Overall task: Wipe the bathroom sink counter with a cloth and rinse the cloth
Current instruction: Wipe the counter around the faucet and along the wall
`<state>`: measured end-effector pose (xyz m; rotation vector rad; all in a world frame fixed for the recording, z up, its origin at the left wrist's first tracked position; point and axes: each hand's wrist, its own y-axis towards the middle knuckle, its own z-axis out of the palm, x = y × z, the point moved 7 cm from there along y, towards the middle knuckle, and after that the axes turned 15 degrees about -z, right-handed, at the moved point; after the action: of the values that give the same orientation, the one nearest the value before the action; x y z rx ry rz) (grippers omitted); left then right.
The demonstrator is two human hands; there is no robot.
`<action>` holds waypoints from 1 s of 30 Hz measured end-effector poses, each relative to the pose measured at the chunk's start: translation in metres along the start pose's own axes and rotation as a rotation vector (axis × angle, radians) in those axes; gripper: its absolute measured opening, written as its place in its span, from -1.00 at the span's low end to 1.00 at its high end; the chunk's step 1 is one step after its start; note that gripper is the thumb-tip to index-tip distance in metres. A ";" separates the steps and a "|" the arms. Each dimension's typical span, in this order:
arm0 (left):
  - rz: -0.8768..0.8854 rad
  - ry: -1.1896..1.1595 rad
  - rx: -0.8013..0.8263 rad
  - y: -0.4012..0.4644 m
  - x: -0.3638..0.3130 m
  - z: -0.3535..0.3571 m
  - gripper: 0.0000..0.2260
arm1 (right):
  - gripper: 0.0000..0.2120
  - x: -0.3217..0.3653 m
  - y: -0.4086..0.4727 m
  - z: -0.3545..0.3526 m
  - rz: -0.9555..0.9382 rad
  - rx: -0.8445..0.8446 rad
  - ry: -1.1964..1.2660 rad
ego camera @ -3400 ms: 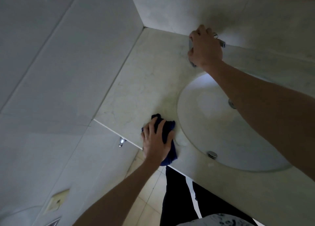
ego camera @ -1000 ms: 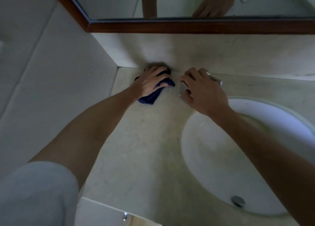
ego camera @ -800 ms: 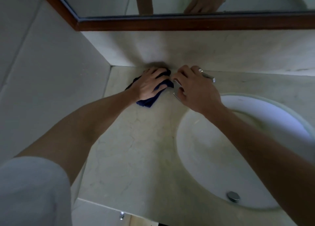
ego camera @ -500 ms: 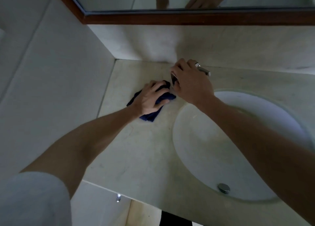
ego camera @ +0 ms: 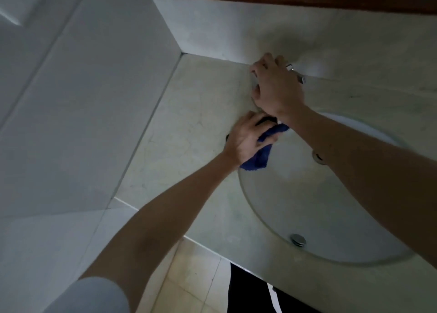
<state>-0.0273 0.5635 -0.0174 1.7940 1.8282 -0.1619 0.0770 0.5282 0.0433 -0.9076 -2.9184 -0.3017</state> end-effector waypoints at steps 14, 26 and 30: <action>-0.397 0.332 0.159 -0.065 0.215 -0.163 -0.53 | -0.70 -0.003 0.003 0.005 0.022 -0.003 0.020; -0.296 0.316 0.039 -0.078 0.097 -0.043 -0.72 | -0.70 -0.002 0.001 0.005 0.011 -0.010 -0.018; -0.239 0.161 0.058 -0.064 0.013 0.004 -0.71 | -0.67 -0.002 0.001 0.004 0.014 0.022 0.011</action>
<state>-0.0864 0.5671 -0.0459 1.6629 2.1723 -0.1660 0.0789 0.5286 0.0388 -0.9204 -2.8979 -0.2723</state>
